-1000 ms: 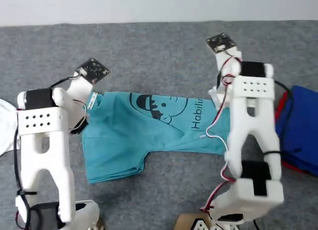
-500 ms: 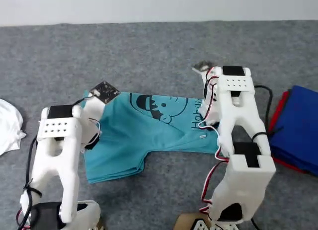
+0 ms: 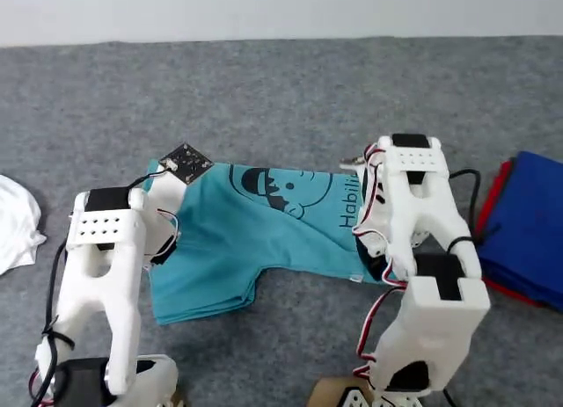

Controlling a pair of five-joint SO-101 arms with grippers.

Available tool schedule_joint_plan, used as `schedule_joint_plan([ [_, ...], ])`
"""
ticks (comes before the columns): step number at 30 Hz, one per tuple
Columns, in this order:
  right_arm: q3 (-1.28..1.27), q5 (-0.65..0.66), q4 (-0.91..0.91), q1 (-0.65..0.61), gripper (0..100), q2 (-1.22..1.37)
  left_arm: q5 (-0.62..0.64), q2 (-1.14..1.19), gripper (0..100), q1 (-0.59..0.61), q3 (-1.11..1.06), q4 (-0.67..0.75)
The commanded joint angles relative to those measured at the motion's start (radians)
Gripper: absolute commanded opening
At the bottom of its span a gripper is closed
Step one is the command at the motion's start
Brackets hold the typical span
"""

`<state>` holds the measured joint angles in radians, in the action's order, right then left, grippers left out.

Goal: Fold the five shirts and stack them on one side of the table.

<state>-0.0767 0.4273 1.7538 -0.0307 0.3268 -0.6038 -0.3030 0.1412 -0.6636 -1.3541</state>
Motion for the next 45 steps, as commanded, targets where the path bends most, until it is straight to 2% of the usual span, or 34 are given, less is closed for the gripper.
schedule_joint_plan([
  [1, 0.026, -0.009, 0.036, 0.010, 1.1, -0.099, 0.000, -0.032, 1, -0.005, 0.002, 0.014],
  [4, 0.109, -0.012, -0.008, 0.013, 1.2, -0.131, 0.000, -0.032, 1, -0.005, 0.002, 0.014],
  [7, 0.184, -0.094, -0.076, 0.024, 2.4, -0.133, 0.000, -0.032, 1, -0.005, 0.002, 0.014],
  [13, 0.233, -0.301, -0.283, 0.025, 20.3, -0.054, 0.000, -0.032, 1, -0.011, 0.002, 0.014],
  [16, 0.235, -0.382, -0.383, 0.024, 22.0, -0.001, 0.000, -0.032, 1, -0.005, 0.002, 0.014],
  [27, 0.235, -0.388, -0.417, 0.022, 21.9, 0.110, 0.000, -0.032, 1, -0.005, -0.001, 0.015],
  [37, 0.233, -0.385, -0.417, 0.070, 21.7, 0.148, 0.000, -0.026, 1, -0.005, -0.004, 0.015],
  [41, 0.250, -0.368, -0.417, 0.045, 12.1, 0.174, 0.000, -0.026, 1, -0.005, -0.004, 0.015],
  [44, 0.295, -0.285, -0.409, 0.038, 1.0, 0.196, 0.000, -0.026, 1, -0.005, -0.005, 0.015],
  [45, 0.310, -0.269, -0.404, 0.038, 0.7, 0.202, 0.000, -0.026, 1, -0.005, -0.005, 0.015],
])
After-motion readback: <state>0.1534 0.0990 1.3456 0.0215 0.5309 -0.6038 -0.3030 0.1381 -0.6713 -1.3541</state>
